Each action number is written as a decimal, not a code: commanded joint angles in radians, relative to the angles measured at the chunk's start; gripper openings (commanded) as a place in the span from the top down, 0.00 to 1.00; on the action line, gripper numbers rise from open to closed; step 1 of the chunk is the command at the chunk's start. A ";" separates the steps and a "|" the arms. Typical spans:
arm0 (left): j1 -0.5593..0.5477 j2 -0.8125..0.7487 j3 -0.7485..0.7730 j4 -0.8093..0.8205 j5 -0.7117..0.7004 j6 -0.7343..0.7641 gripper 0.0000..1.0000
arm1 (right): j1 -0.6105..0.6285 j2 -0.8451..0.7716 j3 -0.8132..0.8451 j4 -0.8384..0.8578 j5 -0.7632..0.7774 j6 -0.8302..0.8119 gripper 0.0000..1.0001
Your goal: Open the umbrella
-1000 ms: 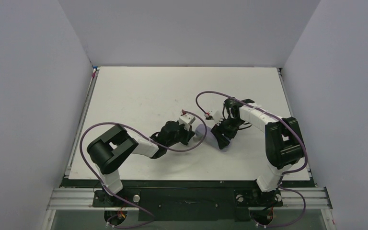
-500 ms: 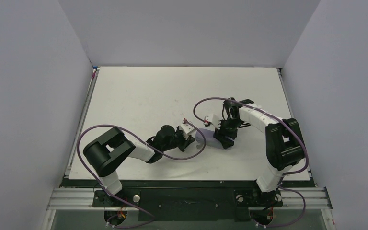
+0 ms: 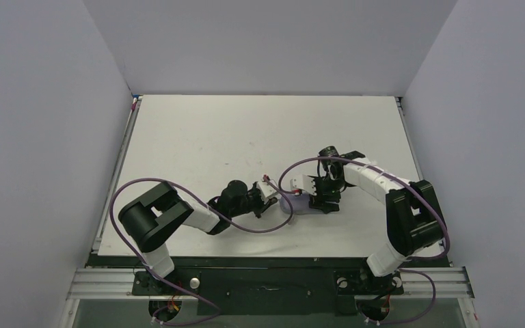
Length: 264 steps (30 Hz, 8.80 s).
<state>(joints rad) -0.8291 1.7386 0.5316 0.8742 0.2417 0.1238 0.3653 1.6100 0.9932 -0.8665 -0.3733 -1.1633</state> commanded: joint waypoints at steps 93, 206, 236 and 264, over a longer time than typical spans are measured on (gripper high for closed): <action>-0.212 0.120 0.082 0.122 -0.209 -0.095 1.00 | -0.181 0.098 -0.062 0.324 -0.259 1.275 0.98; -0.141 -0.068 -0.068 -0.096 -0.319 -0.096 1.00 | -0.252 0.266 0.083 0.326 -0.145 1.495 1.00; -0.061 0.026 0.023 -0.047 -0.208 0.050 1.00 | -0.115 0.349 0.243 -0.033 -0.279 0.851 1.00; 0.090 -0.064 0.211 -0.306 -0.084 -0.057 0.38 | -0.199 0.245 0.330 -0.111 -0.433 1.100 0.45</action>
<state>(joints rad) -0.7681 1.8122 0.7307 0.6315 0.0895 0.0917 0.1913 1.9224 1.2961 -0.9573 -0.8112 -0.1070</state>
